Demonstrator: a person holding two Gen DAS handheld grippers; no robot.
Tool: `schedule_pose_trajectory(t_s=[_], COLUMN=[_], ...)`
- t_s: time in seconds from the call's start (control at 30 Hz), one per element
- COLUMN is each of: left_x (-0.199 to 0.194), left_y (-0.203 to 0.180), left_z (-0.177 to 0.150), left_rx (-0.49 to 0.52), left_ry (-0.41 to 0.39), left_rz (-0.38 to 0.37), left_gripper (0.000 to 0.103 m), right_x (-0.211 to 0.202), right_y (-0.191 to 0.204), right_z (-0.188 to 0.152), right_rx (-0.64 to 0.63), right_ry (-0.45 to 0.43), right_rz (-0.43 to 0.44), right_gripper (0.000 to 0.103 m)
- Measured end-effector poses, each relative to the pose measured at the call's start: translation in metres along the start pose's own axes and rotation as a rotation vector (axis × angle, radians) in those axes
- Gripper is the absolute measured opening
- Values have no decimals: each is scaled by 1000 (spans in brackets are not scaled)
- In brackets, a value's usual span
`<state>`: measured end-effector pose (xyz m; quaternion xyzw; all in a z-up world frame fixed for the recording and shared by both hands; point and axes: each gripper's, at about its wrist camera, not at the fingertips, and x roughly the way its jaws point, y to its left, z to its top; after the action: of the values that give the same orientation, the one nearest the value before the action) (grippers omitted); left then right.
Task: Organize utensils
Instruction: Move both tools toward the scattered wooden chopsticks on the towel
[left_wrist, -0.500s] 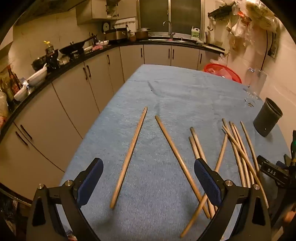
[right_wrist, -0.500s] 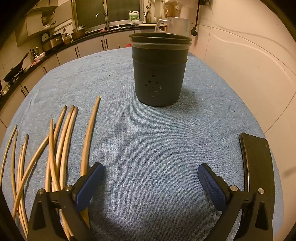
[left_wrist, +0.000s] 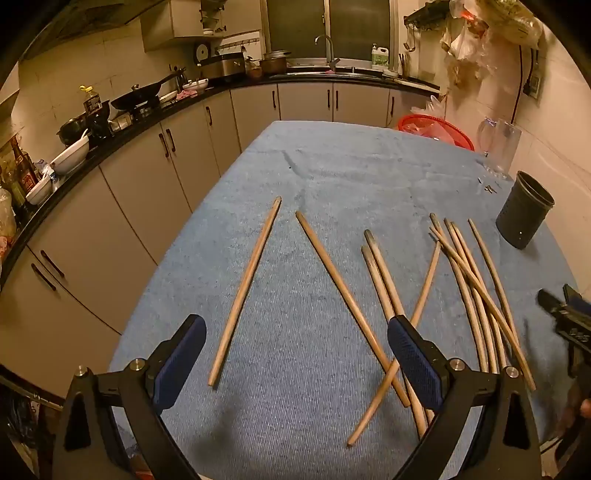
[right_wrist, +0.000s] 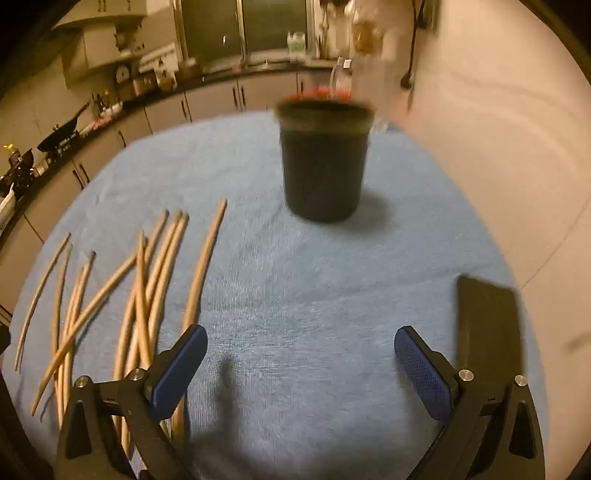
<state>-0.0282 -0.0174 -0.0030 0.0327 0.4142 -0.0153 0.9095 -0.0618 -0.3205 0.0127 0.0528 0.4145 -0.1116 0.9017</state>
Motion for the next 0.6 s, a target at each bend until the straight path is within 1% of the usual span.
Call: schedule_pose_trajectory(t_s=[0.1,0.17,0.27,0.3,0.33,0.37,0.43,0.47,0.5,0.57,0.6], left_x=[-2,-4,-5,-5,-6,-6,-8,-9,-10,-10,-10], left_y=[2,3,4,4,4,4,4,4,5,7,7], left_z=[-2,-3,-7,-8,-9,-10,-11,-12,-13,-13,-14], left_rx=[-4,-9,-12,-11,-8,-2,4,3,2,-3,-7], left_ry=[-1,-3,-4,-5,-6,-6,-10,-11,-12,-12,-13], left_rz=[4,2,-2,2,7,6,4,1,-3,0,-3], left_gripper=[98,98,98,98,98,98,98,98,98,98,98], right_x=[-26,-41,-51,-64,-66,-71,-76,-73,-73,-73,-72], right_y=[-3,-1,15,21,27,32,47,50,51,52,51], right_z=[3,3,-1,-8,-12,-12,-16,-14,-15,-18,-18], right_rx=[14,28,52,64,54,29,-34,-47,-55,-52,-47], right_ry=[-75,-96,-154,-180,-187,-187,-201,-200,-204,-209,-204], right_rz=[35,99,157,197,233,247,236,250,259,241,250], right_gripper=[102,102,102,102,102,102,102,102,102,102,102])
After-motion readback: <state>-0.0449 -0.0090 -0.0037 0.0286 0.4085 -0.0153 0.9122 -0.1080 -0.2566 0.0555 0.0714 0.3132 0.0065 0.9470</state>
